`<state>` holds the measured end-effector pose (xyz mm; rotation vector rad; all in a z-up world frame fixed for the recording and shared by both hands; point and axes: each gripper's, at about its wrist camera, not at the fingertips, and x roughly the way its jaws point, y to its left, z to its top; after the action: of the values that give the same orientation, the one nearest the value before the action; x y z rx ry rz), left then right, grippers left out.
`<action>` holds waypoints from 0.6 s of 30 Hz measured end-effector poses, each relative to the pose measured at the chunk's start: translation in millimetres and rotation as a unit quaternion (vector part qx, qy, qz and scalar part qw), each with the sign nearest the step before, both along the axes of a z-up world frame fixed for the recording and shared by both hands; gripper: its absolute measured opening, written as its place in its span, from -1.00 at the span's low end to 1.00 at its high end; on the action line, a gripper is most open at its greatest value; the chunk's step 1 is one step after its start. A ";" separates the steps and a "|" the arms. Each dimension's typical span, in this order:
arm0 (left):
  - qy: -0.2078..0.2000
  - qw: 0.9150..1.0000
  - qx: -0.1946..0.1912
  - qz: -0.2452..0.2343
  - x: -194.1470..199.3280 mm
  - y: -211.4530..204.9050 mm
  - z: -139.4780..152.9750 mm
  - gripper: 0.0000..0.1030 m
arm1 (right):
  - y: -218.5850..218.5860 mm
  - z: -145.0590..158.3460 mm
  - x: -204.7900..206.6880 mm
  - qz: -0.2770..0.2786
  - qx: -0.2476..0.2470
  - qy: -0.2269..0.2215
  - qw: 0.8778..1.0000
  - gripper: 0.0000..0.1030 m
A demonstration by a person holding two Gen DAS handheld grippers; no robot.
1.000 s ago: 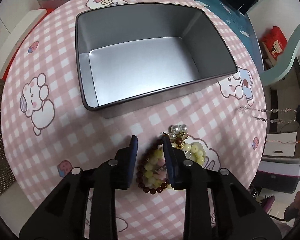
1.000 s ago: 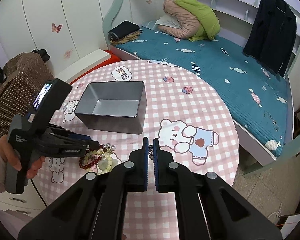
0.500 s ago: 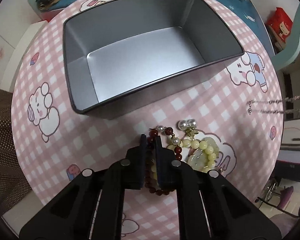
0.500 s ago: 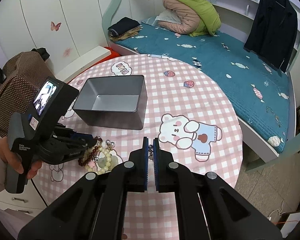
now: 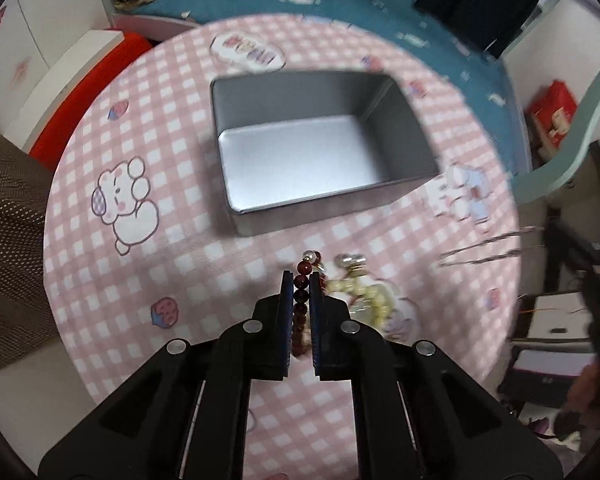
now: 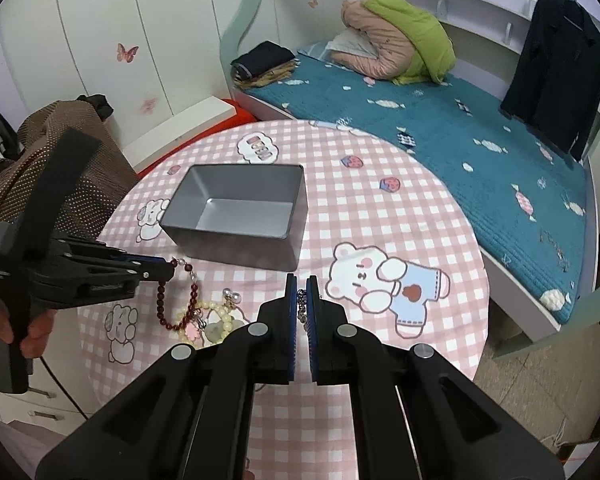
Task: Organize jewelry
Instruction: 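Lift the red bead bracelet with the left tool out of the pile, then carry the red bracelet over the tin box and open the left tool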
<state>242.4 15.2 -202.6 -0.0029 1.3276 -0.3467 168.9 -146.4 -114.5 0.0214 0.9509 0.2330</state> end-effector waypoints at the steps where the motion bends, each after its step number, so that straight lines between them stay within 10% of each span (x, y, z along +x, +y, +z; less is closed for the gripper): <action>1: -0.007 1.000 -0.011 0.004 -1.2 1.7 7.7 -0.86 | 0.4 1.7 0.4 0.002 0.001 -0.003 1.000 -0.93; 18: -0.122 0.984 -0.117 0.057 3.6 4.6 105.5 -0.86 | 13.0 50.6 9.5 0.044 0.009 -0.086 0.995 -0.93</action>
<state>246.0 19.8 -97.1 -0.2261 1.0329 -0.3917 178.4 -133.4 -64.0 -0.0225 0.7790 0.3196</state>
